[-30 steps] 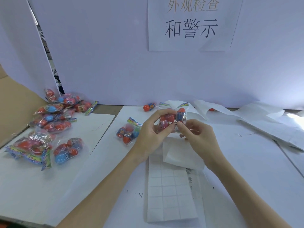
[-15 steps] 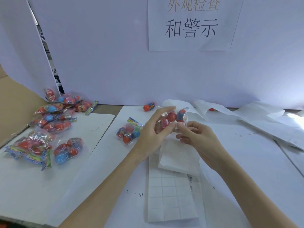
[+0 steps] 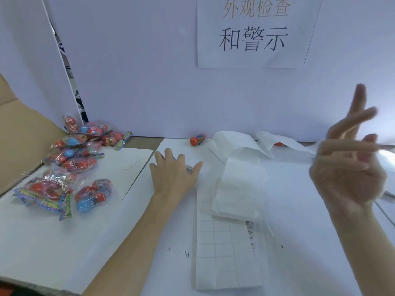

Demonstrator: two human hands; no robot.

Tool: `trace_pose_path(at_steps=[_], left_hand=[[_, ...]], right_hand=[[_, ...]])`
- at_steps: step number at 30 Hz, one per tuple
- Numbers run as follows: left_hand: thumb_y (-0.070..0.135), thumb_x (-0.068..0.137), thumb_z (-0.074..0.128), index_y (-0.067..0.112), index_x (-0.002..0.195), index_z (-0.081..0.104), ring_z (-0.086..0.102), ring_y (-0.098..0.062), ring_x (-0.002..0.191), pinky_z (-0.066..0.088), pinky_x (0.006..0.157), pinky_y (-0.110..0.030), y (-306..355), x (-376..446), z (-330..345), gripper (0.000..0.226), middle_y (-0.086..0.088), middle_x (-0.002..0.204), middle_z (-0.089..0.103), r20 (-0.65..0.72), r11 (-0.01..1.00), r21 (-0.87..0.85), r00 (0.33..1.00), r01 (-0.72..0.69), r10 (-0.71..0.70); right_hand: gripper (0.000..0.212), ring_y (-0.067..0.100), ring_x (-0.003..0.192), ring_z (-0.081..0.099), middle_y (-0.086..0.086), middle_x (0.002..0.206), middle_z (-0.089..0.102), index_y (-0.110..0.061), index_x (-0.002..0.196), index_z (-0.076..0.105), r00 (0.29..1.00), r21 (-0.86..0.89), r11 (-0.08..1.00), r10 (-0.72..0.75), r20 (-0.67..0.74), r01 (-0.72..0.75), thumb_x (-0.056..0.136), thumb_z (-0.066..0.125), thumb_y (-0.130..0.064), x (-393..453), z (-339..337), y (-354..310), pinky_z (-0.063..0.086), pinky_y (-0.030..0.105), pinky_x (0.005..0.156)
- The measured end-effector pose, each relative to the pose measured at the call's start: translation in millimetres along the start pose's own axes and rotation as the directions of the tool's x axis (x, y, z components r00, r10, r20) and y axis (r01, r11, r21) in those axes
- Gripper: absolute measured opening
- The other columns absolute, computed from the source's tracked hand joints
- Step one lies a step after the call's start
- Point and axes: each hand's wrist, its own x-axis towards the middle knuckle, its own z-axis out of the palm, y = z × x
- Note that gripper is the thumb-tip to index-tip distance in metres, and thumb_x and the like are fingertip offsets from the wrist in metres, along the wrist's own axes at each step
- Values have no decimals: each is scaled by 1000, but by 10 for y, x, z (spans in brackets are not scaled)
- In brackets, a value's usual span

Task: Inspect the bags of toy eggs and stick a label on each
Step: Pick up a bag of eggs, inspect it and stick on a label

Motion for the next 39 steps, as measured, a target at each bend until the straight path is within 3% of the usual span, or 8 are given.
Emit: trace_pose_path(at_steps=[3, 7, 10, 15, 20, 28, 33, 39], left_hand=[[75, 90, 53, 25, 126, 62, 37, -29, 121, 42, 92, -42, 53, -35, -30, 63, -3, 124, 46, 81, 996, -77, 995, -45, 51], [44, 96, 63, 29, 146, 41, 32, -28, 133, 34, 102, -54, 59, -43, -105, 56, -2, 143, 38, 228, 981, -195, 972, -10, 55], [15, 94, 60, 18, 139, 40, 44, -30, 123, 41, 88, -42, 45, -32, -122, 49, -7, 133, 45, 138, 941, -337, 988, -20, 71], [32, 93, 74, 20, 102, 56, 69, -12, 90, 52, 68, -22, 56, 2, -242, 23, 7, 99, 72, 56, 556, -827, 995, 90, -78], [39, 87, 83, 24, 102, 77, 76, -19, 74, 60, 48, -36, 164, -45, -380, 22, 0, 87, 78, 140, 186, -975, 987, 123, 78], [63, 84, 72, 24, 93, 74, 59, -20, 58, 43, 41, -25, 291, -131, -356, 40, -4, 76, 74, 183, 217, -965, 969, 145, 167], [22, 101, 68, 17, 90, 74, 66, -12, 65, 46, 42, -25, 219, -96, -320, 13, 4, 77, 70, 111, 264, -962, 979, 64, 168], [14, 95, 74, 27, 76, 81, 62, -10, 65, 47, 45, -25, 247, -106, -366, 24, 8, 81, 73, 94, 189, -980, 986, 68, 135]], right_hand=[[53, 31, 92, 64, 18, 124, 64, -17, 152, 48, 988, -76, 987, 133, -74, -139, 103, 44, 3, -16, -187, 48, 47, 28, 79], [36, 14, 77, 63, 1, 102, 69, -17, 132, 71, 933, -408, 876, 115, -341, -257, 97, 63, -13, 60, -411, 180, 54, 23, 69], [29, 11, 77, 63, -2, 96, 68, -18, 120, 78, 864, -593, 700, 68, -499, -398, 93, 69, -22, 103, -538, 321, 55, 21, 70], [26, 16, 85, 70, 4, 101, 72, -14, 119, 78, 785, -653, 526, 46, -618, -545, 97, 65, -17, 78, -658, 486, 56, 22, 74], [54, 23, 110, 74, 3, 124, 74, -43, 146, 51, 840, -820, 314, -105, -532, -480, 98, 71, -29, 64, -650, 663, 59, 30, 85], [18, 18, 98, 74, 5, 104, 81, -17, 106, 81, 838, -866, 237, -238, -491, -440, 99, 69, -28, 68, -702, 751, 59, 34, 93], [20, 25, 101, 77, 6, 107, 80, -22, 117, 77, 827, -861, 248, -257, -500, -444, 102, 66, -30, 78, -706, 726, 61, 41, 92], [25, 29, 96, 78, 11, 103, 81, -14, 101, 84, 770, -832, 375, -347, -535, -409, 103, 64, -29, 89, -677, 669, 63, 31, 77]])
